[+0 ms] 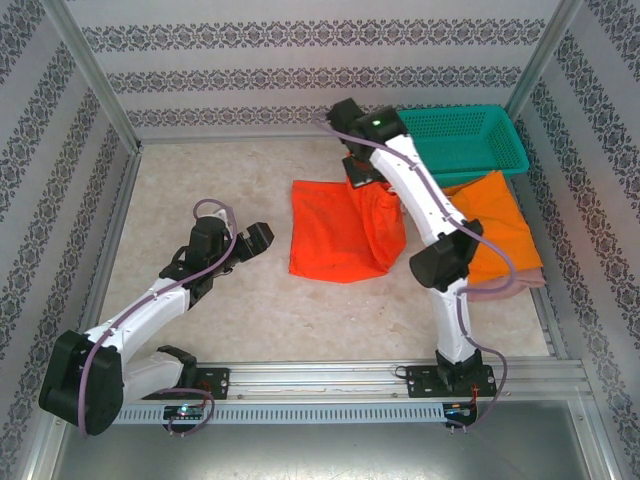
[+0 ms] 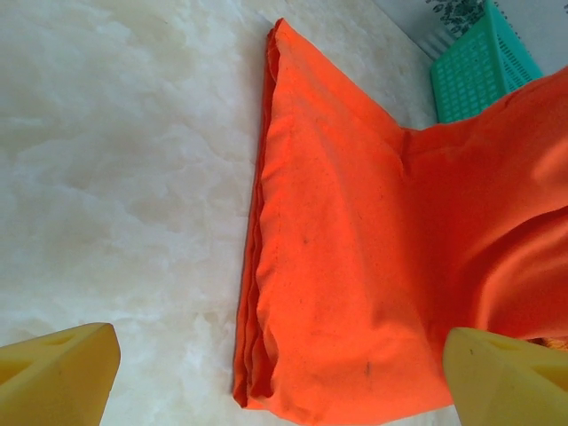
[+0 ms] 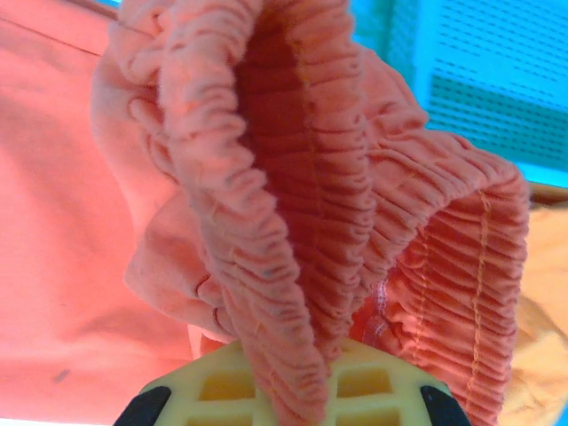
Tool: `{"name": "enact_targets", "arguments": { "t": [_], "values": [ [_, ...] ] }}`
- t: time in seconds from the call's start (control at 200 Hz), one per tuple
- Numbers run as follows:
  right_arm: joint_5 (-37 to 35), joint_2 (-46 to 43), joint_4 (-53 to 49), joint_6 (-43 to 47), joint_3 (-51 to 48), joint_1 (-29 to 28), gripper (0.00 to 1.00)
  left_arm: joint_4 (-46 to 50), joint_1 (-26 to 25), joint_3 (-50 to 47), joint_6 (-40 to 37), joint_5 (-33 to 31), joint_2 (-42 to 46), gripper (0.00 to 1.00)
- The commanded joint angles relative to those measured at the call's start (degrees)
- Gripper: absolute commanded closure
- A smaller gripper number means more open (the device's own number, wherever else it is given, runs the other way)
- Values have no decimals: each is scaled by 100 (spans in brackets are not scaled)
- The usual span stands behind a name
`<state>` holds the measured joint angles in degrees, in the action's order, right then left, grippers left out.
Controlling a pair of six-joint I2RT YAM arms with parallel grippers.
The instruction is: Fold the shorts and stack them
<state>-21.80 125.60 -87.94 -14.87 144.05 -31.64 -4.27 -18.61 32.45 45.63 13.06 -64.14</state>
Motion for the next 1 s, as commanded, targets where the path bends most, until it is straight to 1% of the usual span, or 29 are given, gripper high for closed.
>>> {"name": "enact_targets", "arguments": {
  "t": [0.0, 0.04, 0.095, 0.16, 0.175, 0.205, 0.285, 0.35, 0.5, 0.56, 0.619, 0.694, 0.779, 0.934, 0.994],
  "values": [
    [183, 449, -135, -610, 600, -433, 87, -331, 60, -89, 128, 72, -51, 6],
    [496, 626, 50, -661, 699, -562, 76, -358, 68, -102, 160, 74, -64, 6],
    [1378, 821, 343, -733, 861, -683, 58, -394, 82, -112, 210, 84, -54, 6],
    [2374, 866, 798, -936, 968, -747, 30, -448, 95, -131, 251, 99, 29, 6],
    [2546, 845, 910, -968, 963, -757, 26, -451, 102, -128, 261, 88, 60, 6],
    [2814, 757, 1118, -1028, 940, -760, 22, -459, 113, -138, 283, 69, 126, 5],
    [3102, 371, 1552, -1194, 728, -699, 16, -438, 154, -136, 356, 50, 302, 4],
    [3216, -101, 1941, -1218, 177, -595, 14, -401, 173, -95, 421, 90, 396, 3],
    [3320, -1165, 2915, -1288, -1904, -338, 13, -531, 170, 86, 649, 436, 234, 2],
    [3520, -1511, 3453, -1442, -2924, -233, 13, -650, 175, 189, 742, 638, 22, 2],
    [3745, -1829, 4199, -1699, -3908, -143, 13, -676, 170, 343, 734, 744, -226, 3],
    [3782, -2037, 4798, -1894, -4735, -71, 13, -534, 209, 576, 605, 721, -608, 3],
    [3513, -1943, 4761, -1753, -4939, -90, 14, -480, 364, 837, 659, 851, -1172, 7],
    [2920, -1486, 4518, -1383, -4789, -278, 15, -794, 611, 1310, 711, 1188, -2278, 17],
    [2821, -1274, 4513, -1324, -4726, -369, 15, -825, 684, 1522, 715, 1320, -2673, 20]
  ]
}}
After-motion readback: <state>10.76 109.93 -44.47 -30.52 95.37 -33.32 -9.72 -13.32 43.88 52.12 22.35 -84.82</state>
